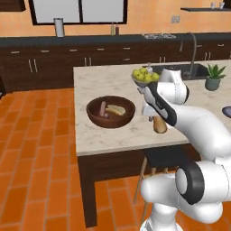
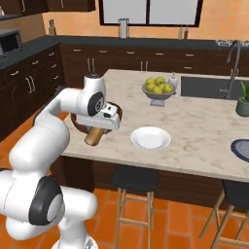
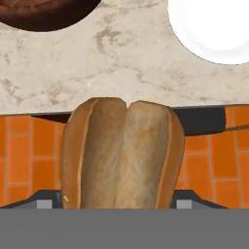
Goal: Place one bun and one sausage from the bowl on each plate.
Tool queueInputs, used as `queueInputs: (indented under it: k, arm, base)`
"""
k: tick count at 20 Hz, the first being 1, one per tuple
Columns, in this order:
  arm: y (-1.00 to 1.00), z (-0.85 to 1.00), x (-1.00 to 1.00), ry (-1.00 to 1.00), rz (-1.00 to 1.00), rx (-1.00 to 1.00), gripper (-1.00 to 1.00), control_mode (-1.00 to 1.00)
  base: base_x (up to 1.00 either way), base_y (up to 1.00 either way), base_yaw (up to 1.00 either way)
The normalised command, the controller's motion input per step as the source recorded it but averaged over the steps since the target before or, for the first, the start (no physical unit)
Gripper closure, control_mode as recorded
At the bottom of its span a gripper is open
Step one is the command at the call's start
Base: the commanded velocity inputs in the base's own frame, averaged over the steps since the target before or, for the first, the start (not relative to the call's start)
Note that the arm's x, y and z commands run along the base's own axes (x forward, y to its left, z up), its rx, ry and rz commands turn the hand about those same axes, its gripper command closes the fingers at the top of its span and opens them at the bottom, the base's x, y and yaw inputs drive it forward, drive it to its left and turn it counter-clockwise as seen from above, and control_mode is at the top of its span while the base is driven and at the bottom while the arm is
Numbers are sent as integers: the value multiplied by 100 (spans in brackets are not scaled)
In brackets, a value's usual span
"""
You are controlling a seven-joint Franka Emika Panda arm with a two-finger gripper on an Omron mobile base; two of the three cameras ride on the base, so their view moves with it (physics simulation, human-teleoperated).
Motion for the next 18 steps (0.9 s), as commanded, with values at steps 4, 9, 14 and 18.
queueInputs:
  k: [4, 9, 14, 18]
  arm:
    - [0, 0, 0, 0, 0, 0, 100, 100]
    - [0, 0, 0, 0, 0, 0, 100, 100]
    - [0, 0, 0, 0, 0, 0, 100, 100]
    - [-45, -17, 21, 0, 1, 3, 100, -100]
  base:
    - [48, -23, 6]
    - [56, -4, 0]
    - [53, -26, 1]
    - [23, -23, 0]
